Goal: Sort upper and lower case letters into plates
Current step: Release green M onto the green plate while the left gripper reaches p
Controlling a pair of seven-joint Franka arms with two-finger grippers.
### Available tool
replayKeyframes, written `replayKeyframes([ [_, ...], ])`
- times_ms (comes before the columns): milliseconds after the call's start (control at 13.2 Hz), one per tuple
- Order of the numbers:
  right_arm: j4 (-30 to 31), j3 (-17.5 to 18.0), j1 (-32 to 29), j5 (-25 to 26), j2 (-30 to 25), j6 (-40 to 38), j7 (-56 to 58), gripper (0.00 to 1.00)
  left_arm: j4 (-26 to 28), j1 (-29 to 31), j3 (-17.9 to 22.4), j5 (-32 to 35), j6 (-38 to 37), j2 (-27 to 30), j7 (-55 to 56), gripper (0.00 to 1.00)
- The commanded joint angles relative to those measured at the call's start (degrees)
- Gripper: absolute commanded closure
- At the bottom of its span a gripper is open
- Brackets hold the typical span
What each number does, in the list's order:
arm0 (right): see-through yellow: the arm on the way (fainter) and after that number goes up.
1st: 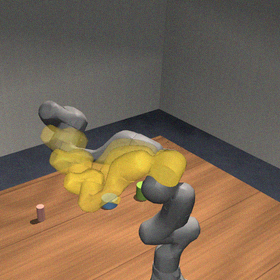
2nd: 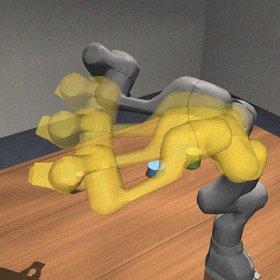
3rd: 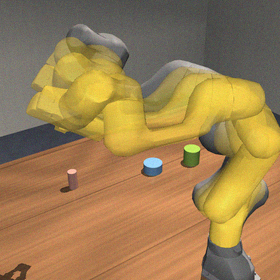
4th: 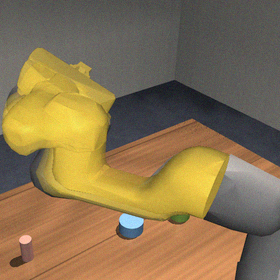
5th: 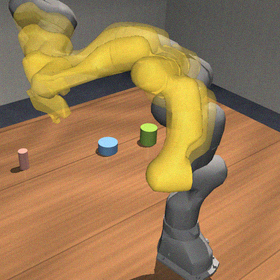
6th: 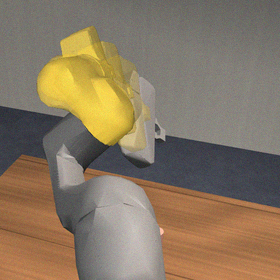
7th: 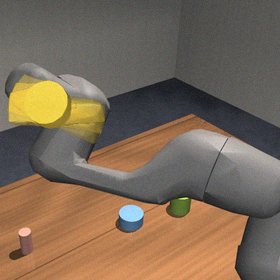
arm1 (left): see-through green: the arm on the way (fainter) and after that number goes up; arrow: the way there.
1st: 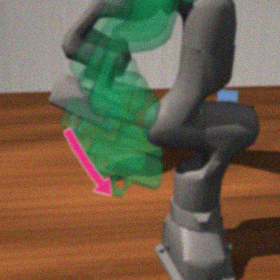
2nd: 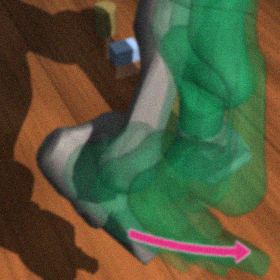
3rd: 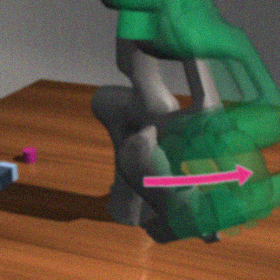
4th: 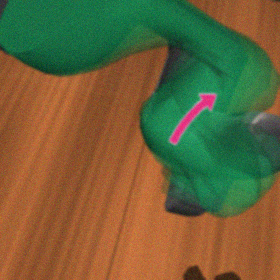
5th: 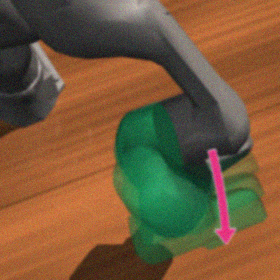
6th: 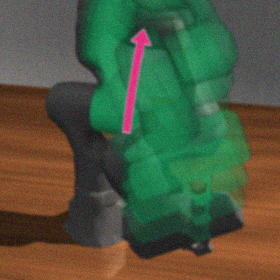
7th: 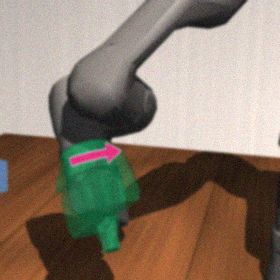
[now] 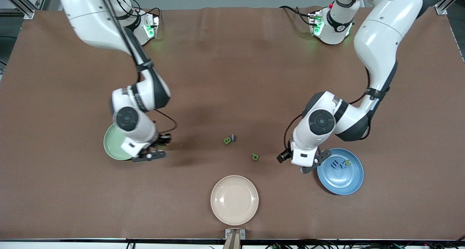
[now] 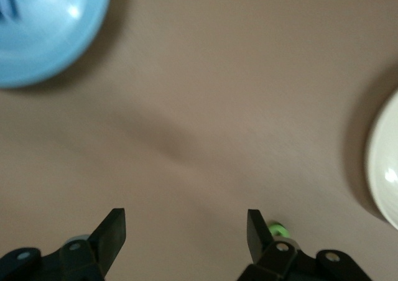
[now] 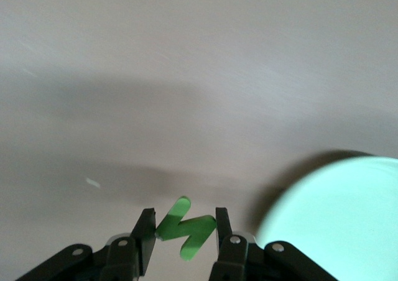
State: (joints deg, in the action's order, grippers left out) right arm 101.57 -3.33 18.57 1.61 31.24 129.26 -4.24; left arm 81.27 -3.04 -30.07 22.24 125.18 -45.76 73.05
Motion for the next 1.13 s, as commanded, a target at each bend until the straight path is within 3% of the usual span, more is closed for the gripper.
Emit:
replayKeyframes([
  [0, 8.45, 1.58, -5.89, -0.38, -5.48, 1.52, 9.30, 1.00, -7.69, -5.29, 2.29, -1.49, -0.64, -5.20, 6.29, 0.20],
  [227, 13.45, 1.58, -10.82, -0.38, -6.53, 4.41, 15.56, 1.00, -13.75, -13.99, 8.43, -1.76, -0.55, -9.51, 14.99, 0.24],
  [529, 17.86, 1.40, -12.50, -0.38, -8.21, 4.77, 16.10, 0.97, -15.53, -15.42, 8.89, -4.65, 3.74, -13.29, 21.76, 0.28],
  [604, 18.13, 1.40, -13.28, -0.38, -8.21, 4.69, 16.10, 0.80, -16.23, -15.77, 8.89, -4.74, 4.62, -13.91, 23.26, 0.28],
  [680, 18.05, 1.40, -13.47, -0.38, -8.12, 4.69, 16.19, 0.12, -16.67, -16.03, 8.89, -4.75, 4.72, -14.70, 24.32, 0.29],
  [755, 17.78, 1.40, -13.55, -0.38, -8.12, 4.69, 16.19, 0.00, -17.11, -15.95, 8.89, -4.83, 4.72, -15.32, 25.29, 0.30],
  [1057, 14.54, 1.75, -11.02, -0.90, -8.03, 3.81, 12.35, 0.00, -17.55, -16.30, 8.89, -4.83, 5.86, -16.55, 27.49, 0.31],
])
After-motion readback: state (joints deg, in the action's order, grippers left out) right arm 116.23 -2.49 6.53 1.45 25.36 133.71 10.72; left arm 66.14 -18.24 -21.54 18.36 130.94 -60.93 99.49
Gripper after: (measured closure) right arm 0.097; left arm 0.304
